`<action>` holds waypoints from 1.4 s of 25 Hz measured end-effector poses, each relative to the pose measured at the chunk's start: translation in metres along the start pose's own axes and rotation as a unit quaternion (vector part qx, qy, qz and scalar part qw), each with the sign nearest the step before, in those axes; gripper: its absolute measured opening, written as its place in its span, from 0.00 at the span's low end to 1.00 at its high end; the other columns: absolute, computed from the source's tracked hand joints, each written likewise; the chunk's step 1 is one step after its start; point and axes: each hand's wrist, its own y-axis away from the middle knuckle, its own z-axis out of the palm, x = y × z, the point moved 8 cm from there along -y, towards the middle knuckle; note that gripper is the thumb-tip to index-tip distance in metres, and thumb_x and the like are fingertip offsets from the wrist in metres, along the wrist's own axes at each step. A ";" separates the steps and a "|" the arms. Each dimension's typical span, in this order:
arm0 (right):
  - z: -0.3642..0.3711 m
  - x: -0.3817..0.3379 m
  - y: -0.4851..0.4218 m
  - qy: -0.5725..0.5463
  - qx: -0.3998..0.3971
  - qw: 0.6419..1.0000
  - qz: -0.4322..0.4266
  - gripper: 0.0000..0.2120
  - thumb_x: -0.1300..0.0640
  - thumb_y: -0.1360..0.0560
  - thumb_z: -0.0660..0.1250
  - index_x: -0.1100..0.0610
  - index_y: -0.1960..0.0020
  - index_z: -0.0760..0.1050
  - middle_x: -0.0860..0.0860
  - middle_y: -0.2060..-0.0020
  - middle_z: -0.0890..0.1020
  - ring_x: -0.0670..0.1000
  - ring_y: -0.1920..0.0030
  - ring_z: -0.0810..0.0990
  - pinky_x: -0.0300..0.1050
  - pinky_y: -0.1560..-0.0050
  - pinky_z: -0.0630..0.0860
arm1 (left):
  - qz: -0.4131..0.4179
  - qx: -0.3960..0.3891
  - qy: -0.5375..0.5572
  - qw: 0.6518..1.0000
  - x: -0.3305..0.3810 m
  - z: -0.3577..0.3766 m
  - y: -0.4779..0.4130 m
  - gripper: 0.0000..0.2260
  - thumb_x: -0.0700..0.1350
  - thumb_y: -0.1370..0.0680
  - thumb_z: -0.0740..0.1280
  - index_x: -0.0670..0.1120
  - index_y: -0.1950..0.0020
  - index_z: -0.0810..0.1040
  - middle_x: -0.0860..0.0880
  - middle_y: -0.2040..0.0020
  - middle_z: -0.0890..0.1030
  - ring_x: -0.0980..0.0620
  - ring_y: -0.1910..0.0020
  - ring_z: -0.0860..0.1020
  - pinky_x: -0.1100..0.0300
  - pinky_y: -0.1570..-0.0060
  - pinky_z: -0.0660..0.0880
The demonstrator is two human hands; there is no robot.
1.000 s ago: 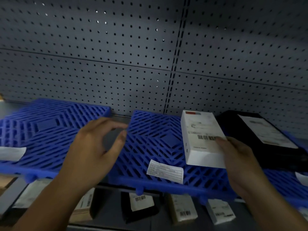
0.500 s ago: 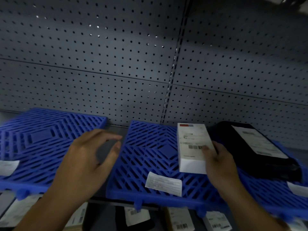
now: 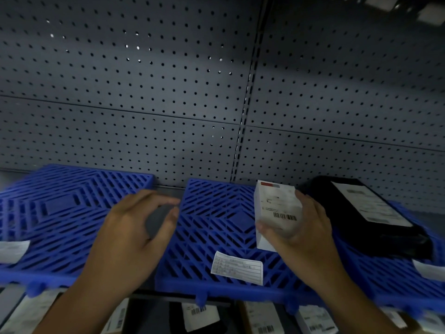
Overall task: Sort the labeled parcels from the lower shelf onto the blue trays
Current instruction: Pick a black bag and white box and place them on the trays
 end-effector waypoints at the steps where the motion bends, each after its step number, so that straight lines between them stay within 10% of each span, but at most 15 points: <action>1: 0.000 -0.001 0.001 0.009 0.004 1.000 0.003 0.55 0.27 0.39 0.73 0.42 0.20 0.54 0.45 0.22 0.60 0.52 0.23 0.60 0.64 0.27 0.68 | 0.001 0.000 0.000 1.000 0.001 0.001 0.000 0.13 0.57 0.18 0.64 0.53 0.41 0.83 0.56 0.44 0.82 0.52 0.42 0.79 0.55 0.38 0.72; 13: -0.009 -0.006 0.013 0.035 0.037 0.997 -0.062 0.47 0.19 0.35 0.59 0.40 0.23 0.58 0.40 0.24 0.64 0.45 0.26 0.59 0.54 0.25 0.59 | 0.018 -0.006 0.003 1.000 0.006 0.007 0.002 0.13 0.59 0.19 0.63 0.55 0.41 0.82 0.59 0.45 0.81 0.57 0.44 0.77 0.58 0.40 0.72; 22: -0.047 -0.009 0.053 0.164 0.116 0.971 -0.129 0.31 0.35 0.25 0.66 0.53 0.30 0.75 0.49 0.32 0.77 0.53 0.32 0.73 0.51 0.30 0.65 | 0.062 -0.060 0.055 0.995 0.040 0.043 -0.003 0.13 0.63 0.20 0.63 0.61 0.40 0.79 0.66 0.43 0.78 0.64 0.47 0.77 0.66 0.44 0.70; 35: -0.133 0.080 0.071 0.203 0.119 0.967 -0.097 0.25 0.38 0.24 0.63 0.51 0.35 0.78 0.47 0.40 0.80 0.52 0.38 0.76 0.52 0.36 0.73 | 0.121 -0.117 0.087 0.982 0.178 0.120 0.000 0.14 0.63 0.23 0.62 0.64 0.40 0.77 0.68 0.41 0.77 0.58 0.40 0.75 0.52 0.40 0.75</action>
